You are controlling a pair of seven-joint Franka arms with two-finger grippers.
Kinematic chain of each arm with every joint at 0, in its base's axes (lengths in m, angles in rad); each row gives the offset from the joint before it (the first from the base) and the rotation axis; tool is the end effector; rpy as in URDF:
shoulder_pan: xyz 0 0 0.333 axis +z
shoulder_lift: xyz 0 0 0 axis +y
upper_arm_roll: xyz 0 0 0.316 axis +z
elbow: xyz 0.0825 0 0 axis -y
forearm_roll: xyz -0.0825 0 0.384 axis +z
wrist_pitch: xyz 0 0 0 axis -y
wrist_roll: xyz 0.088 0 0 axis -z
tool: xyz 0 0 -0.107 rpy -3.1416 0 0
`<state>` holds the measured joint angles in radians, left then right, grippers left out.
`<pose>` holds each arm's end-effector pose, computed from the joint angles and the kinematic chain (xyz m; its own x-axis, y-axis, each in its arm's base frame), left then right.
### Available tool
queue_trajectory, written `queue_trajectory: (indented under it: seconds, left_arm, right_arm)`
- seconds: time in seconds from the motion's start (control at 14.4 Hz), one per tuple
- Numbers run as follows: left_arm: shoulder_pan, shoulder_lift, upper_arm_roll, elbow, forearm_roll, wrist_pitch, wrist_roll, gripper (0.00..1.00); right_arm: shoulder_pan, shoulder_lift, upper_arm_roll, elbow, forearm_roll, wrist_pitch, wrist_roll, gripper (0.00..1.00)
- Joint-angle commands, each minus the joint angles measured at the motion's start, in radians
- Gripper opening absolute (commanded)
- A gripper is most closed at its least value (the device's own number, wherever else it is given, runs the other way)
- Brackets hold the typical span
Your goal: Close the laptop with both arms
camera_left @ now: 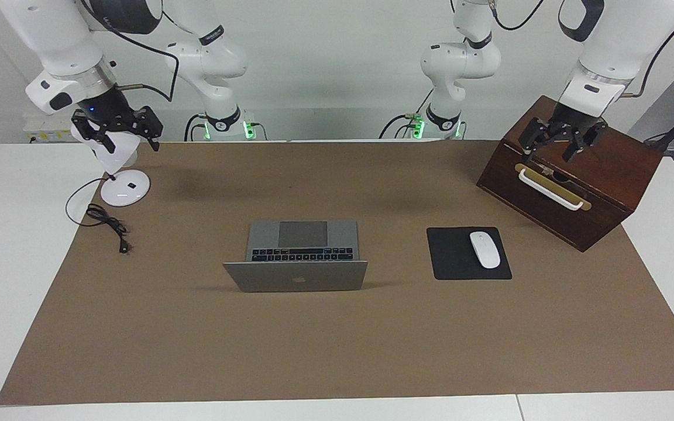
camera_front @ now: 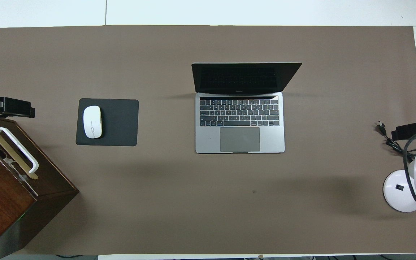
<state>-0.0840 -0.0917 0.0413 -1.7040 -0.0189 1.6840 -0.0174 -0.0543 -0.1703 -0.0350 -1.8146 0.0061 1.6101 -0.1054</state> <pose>0.5352 -0.0237 0.6213 0.9972 -0.0230 0.0711 -0.0247 -0.9994 0.0239 0.4990 -0.0454 0.6025 0.9993 0.0166 -0.0328 0.0161 -0.9997 -0.0155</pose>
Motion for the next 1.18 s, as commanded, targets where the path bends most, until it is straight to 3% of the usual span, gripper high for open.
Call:
queue_trajectory:
  seconds: [0.0, 0.49, 0.7, 0.91, 0.98, 1.04, 1.11]
  left_arm:
    - [0.007, 0.009, -0.003, 0.014, -0.003, -0.007, -0.007, 1.0]
    - [0.009, 0.007, -0.001, 0.011, -0.004, -0.001, -0.007, 1.0]
    - [0.007, 0.009, -0.001, 0.011, -0.004, 0.002, -0.007, 1.0]
    - [0.007, 0.007, -0.001, 0.009, -0.004, 0.003, -0.007, 1.0]
    - [0.007, 0.007, -0.001, 0.009, -0.004, 0.003, -0.007, 0.96]
    - [0.007, 0.007, -0.001, 0.009, -0.004, 0.005, -0.007, 0.84]
    - [0.007, 0.009, -0.001, 0.009, -0.004, 0.008, -0.009, 0.49]
  right_arm:
    - [-0.006, -0.011, 0.001, -0.005, 0.021, -0.018, 0.019, 1.0]
    - [-0.006, -0.006, 0.001, 0.001, 0.022, 0.001, 0.023, 1.0]
    - [-0.004, 0.018, 0.003, 0.035, 0.02, 0.069, 0.021, 1.0]
    - [-0.006, 0.17, 0.001, 0.268, 0.017, 0.042, 0.021, 1.0]
    - [-0.007, 0.226, 0.003, 0.332, 0.012, 0.039, 0.021, 1.0]
    - [-0.006, 0.271, 0.004, 0.38, 0.012, 0.042, 0.021, 1.0]
    - [-0.004, 0.316, 0.004, 0.426, 0.012, 0.054, 0.021, 1.0]
